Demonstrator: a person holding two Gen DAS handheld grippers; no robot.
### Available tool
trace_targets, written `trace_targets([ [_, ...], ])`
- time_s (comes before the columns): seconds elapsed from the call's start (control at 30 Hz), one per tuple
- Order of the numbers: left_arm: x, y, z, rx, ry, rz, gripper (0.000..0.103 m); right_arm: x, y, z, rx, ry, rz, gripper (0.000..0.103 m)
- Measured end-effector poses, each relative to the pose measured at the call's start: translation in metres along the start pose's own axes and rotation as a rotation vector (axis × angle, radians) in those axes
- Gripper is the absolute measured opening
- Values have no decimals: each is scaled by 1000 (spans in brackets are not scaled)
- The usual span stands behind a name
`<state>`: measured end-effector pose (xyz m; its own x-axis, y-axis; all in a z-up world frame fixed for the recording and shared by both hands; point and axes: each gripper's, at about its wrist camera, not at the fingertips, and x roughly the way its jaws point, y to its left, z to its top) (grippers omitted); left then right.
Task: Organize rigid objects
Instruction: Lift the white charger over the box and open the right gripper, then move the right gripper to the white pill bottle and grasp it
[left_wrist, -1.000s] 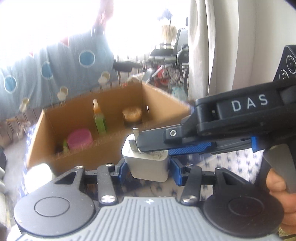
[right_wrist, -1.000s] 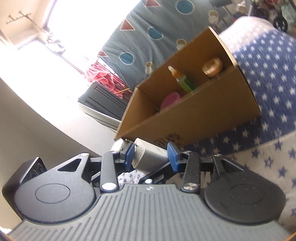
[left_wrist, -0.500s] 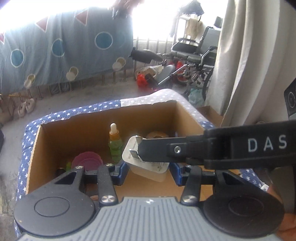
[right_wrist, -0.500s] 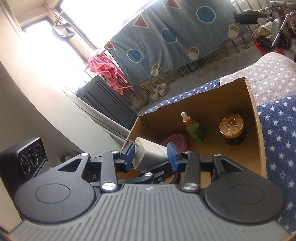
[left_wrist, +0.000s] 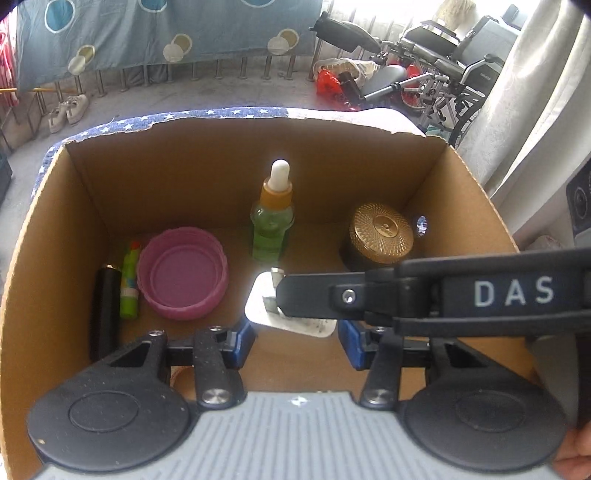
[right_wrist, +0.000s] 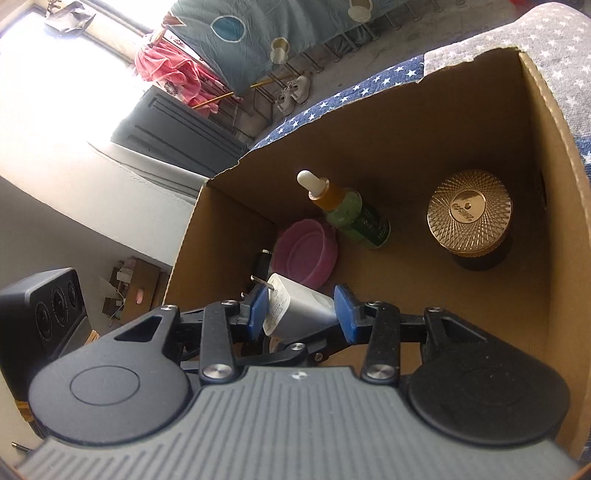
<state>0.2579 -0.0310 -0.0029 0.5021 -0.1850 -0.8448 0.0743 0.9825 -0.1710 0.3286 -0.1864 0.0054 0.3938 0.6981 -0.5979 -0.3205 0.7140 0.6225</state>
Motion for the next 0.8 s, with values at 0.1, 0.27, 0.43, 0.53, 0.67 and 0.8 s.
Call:
trace_targets([
  [0.1, -2, -5, -1, 26, -4, 7, 52, 3, -3, 0, 3, 9, -3, 40],
  [0.27, -3, -9, -2, 20, -11, -1, 54, 4, 0, -1, -10, 3, -10, 40],
  [0.43, -7, -16, -7, 48, -40, 3, 55, -3, 2, -4, -15, -14, -7, 40],
  [0.53, -12, -21, -9, 57, -55, -2, 55, -6, 1, -6, -13, -27, -6, 40],
  [0.67, -26, -25, -12, 67, -98, -6, 56, -19, 4, -9, -8, -59, 8, 40],
  [0.8, -53, -29, -23, 78, -158, -34, 61, -46, 11, -18, -1, -125, 47, 42],
])
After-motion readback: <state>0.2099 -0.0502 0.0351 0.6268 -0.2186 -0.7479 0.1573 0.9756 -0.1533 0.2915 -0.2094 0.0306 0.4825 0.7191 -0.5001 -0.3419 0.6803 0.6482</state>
